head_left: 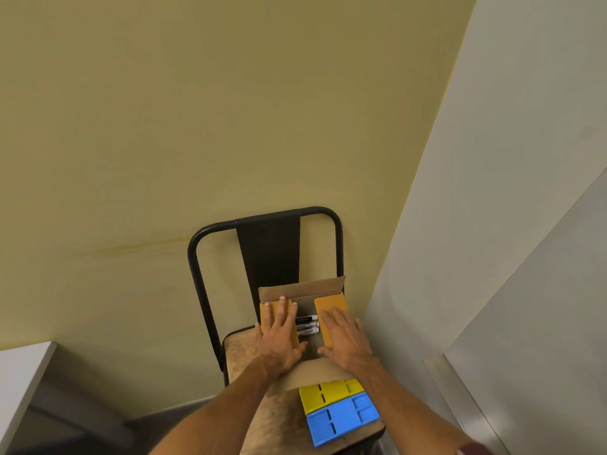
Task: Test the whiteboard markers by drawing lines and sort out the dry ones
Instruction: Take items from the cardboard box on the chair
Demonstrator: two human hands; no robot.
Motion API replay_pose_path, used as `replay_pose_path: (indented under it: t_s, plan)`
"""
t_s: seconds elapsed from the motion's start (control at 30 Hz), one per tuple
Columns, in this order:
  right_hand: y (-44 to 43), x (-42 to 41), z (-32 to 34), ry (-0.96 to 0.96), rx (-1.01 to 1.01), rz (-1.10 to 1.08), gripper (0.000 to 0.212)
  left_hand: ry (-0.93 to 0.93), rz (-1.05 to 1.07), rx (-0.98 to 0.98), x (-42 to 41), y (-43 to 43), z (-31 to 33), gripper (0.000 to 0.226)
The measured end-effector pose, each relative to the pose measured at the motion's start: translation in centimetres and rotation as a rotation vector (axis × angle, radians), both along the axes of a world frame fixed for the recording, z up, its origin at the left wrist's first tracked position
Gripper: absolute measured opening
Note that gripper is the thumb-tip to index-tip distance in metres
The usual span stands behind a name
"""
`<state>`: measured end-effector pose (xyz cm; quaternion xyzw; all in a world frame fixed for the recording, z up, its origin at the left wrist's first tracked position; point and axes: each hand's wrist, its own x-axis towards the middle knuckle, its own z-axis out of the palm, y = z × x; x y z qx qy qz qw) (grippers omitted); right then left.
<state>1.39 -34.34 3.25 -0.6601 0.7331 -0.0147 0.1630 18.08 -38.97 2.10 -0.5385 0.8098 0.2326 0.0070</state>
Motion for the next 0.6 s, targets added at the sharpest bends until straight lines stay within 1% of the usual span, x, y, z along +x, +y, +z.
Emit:
replay_pose_path:
  t_s: [0.1, 0.2, 0.3, 0.37, 0.43, 0.5, 0.6]
  plan:
    - [0.0, 0.3, 0.1, -0.024, -0.067, 0.018, 0.086, 0.086, 0.001, -0.02, 0.6, -0.1, 0.7, 0.091]
    - [0.1, 0.1, 0.6, -0.061, -0.18, 0.046, 0.072, 0.126, -0.033, -0.05, 1.6, -0.1, 1.3, 0.078]
    - [0.7, -0.9, 1.2, -0.073, -0.301, 0.052, 0.057, 0.097, -0.085, -0.141, 3.2, -0.1, 2.0, 0.069]
    - [1.0, -1.7, 1.4, -0.043, -0.386, 0.059, 0.054, 0.098, -0.107, -0.197, 4.8, -0.2, 2.4, 0.074]
    - [1.5, -2.8, 1.6, -0.025, -0.417, 0.014, 0.053, 0.139, -0.11, -0.246, 6.6, -0.4, 2.6, 0.086]
    - [2.0, -4.1, 1.6, 0.003, -0.403, -0.058, 0.051, 0.147, -0.102, -0.286, 8.4, -0.6, 2.5, 0.093]
    - [2.6, -5.8, 1.5, 0.08, -0.347, -0.157, 0.05, 0.123, -0.068, -0.294, 10.8, -0.6, 2.1, 0.093]
